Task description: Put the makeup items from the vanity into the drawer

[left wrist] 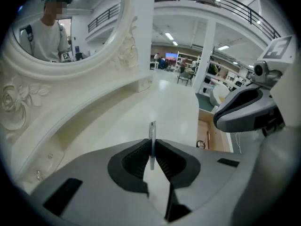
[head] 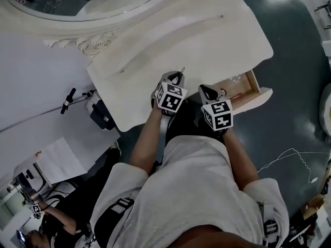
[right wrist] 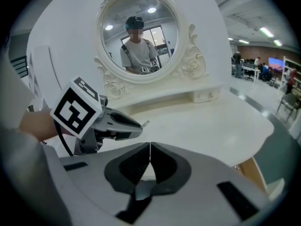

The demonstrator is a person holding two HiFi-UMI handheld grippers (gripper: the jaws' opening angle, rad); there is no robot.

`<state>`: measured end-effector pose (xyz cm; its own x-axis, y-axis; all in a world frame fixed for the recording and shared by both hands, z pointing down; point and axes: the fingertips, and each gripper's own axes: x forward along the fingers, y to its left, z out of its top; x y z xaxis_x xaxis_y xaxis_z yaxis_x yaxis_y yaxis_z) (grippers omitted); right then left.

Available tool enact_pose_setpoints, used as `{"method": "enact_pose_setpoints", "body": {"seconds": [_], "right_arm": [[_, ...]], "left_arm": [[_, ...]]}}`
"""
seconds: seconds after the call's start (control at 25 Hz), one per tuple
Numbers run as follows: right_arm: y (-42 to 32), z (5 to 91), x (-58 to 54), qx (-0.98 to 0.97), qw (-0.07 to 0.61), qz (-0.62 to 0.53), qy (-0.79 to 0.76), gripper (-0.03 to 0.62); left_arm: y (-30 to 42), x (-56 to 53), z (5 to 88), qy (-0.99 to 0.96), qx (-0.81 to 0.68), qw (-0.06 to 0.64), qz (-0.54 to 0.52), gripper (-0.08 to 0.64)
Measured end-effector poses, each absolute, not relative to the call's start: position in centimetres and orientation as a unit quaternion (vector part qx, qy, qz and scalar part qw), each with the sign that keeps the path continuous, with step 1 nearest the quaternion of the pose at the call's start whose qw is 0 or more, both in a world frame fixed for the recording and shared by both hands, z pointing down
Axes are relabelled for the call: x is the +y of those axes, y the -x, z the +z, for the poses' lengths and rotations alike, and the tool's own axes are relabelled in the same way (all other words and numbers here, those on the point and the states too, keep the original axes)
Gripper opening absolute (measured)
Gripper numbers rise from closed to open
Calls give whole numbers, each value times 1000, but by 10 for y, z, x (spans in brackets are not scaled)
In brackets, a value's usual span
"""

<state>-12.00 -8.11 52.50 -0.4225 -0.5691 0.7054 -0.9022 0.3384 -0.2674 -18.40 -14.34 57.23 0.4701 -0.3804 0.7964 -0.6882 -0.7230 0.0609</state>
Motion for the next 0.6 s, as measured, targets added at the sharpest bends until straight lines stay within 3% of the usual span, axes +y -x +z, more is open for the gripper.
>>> {"method": "enact_pose_setpoints", "body": {"seconds": [0.6], "right_arm": [[71, 526, -67, -803, 250, 314, -440, 15]], "left_arm": [[119, -88, 568, -824, -358, 227, 376, 49]]}}
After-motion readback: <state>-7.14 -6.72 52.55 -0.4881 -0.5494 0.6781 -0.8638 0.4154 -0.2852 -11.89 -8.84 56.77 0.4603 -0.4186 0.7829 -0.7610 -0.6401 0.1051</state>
